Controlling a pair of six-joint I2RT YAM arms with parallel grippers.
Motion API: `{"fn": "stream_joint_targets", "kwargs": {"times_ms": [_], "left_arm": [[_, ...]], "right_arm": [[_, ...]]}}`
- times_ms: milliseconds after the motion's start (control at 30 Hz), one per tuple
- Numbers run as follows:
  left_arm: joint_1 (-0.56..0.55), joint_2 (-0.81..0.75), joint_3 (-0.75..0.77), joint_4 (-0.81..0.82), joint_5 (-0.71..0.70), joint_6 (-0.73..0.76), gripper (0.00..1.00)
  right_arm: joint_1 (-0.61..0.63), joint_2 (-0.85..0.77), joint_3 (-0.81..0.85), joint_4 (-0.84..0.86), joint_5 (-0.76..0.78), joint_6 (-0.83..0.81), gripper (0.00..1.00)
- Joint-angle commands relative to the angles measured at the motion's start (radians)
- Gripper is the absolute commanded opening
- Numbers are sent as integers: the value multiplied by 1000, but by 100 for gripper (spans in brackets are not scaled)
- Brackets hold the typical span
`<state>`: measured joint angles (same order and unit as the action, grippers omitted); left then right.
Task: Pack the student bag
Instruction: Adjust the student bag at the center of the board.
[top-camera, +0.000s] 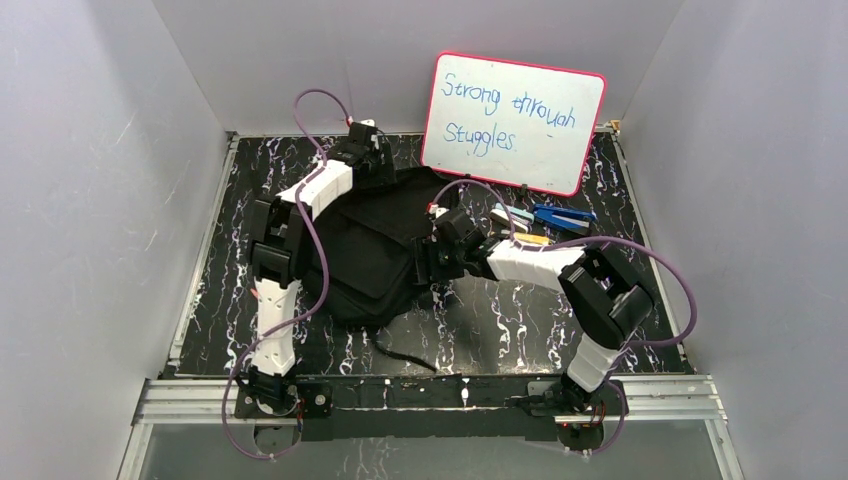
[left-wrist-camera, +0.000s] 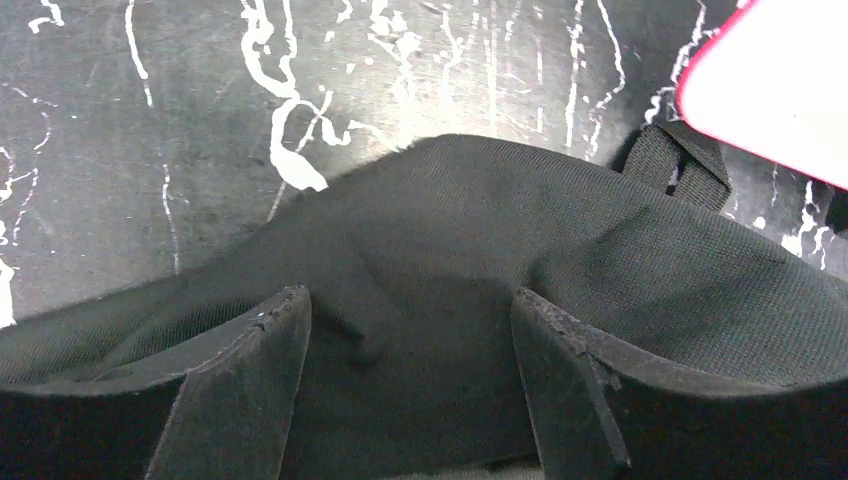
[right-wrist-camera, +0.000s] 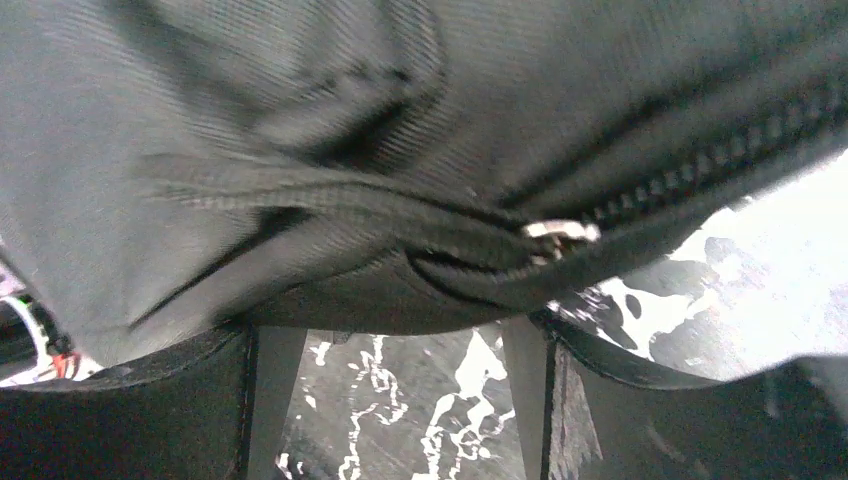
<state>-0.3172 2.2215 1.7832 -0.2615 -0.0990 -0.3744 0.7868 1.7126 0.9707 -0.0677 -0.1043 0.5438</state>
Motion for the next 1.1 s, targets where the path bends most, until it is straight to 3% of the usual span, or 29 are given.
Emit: {"fn": "stream_joint_targets", "kwargs": {"times_ms": [0, 200, 300, 533, 733, 1067], "left_arm": [[-5, -91, -22, -23, -78, 46, 71], [73, -348, -225, 14, -196, -27, 71], [96, -510, -330, 27, -278, -46, 71], [109, -813, -599, -88, -312, -166, 72], [110, -1036, -805, -178, -254, -332, 72], [110, -1102, -935, -250, -115, -449, 72]], "right_arm": [[6, -79, -12, 183, -81, -59, 78], [-16, -271, -94, 11, 301, -91, 81], [-93, -301, -53, -76, 373, -95, 82], [-288, -240, 86, -50, 178, -125, 84], [-336, -95, 252, 29, -15, -131, 85], [-388, 278, 591, -50, -186, -157, 84]]}}
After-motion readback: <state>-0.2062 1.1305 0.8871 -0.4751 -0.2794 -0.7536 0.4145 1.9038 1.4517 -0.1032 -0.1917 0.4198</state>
